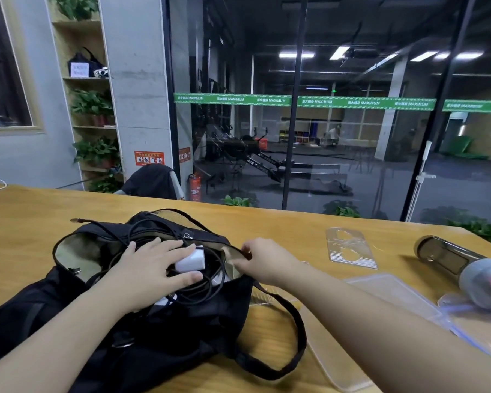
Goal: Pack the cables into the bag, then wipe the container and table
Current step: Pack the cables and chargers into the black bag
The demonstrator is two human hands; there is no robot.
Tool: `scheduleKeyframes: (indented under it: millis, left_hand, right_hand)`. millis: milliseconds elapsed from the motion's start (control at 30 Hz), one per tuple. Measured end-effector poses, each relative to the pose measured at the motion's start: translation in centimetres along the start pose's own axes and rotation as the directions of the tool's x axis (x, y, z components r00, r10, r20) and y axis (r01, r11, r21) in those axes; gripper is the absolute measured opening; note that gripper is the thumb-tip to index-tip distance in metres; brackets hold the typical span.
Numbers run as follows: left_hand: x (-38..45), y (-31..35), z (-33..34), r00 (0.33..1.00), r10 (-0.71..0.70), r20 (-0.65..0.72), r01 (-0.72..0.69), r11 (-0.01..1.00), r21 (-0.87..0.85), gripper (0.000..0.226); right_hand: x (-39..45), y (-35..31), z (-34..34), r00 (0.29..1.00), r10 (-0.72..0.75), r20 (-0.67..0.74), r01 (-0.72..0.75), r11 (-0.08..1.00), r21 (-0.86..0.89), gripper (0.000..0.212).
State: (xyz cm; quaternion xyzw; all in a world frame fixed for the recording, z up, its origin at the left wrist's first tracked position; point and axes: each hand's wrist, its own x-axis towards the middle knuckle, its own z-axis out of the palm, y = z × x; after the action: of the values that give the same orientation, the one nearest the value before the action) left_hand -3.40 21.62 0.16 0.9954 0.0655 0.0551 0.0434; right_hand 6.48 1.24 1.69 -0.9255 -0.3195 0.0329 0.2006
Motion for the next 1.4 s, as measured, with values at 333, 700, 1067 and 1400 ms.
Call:
scheduleKeyframes:
  millis: [333,700,1067,1400]
  left_hand:
    - [3.0,-0.7,1.2,0.965,-0.227,-0.129,0.238,0.968,0.077,0.043]
    - [1.8,-1.8,1.1,0.982,-0.084,-0.170,0.097,0.992,0.074,0.041]
    - [2.9,-5.8,-1.8,0.752,-0.269,-0.602,0.211,0.963,-0.166,0.034]
    - [3.2,-6.8,-2.3,0.860,-0.425,-0.282,0.497,0.821,0.279,0.032]
  right_hand:
    - [-0.1,-1.7,-1.3,0.980,-0.058,-0.192,0.084,0.988,0.129,0.038]
    - [2.0,-3.0,-1.0,0.940,0.004,-0.340,0.138,0.909,0.393,0.037]
    - [4.2,-4.0,-0.4,0.961,0.070,-0.269,0.075,0.866,0.494,0.040]
    - [3.9,-3.7,-0.1,0.971,0.051,-0.232,0.068,0.877,0.475,0.034]
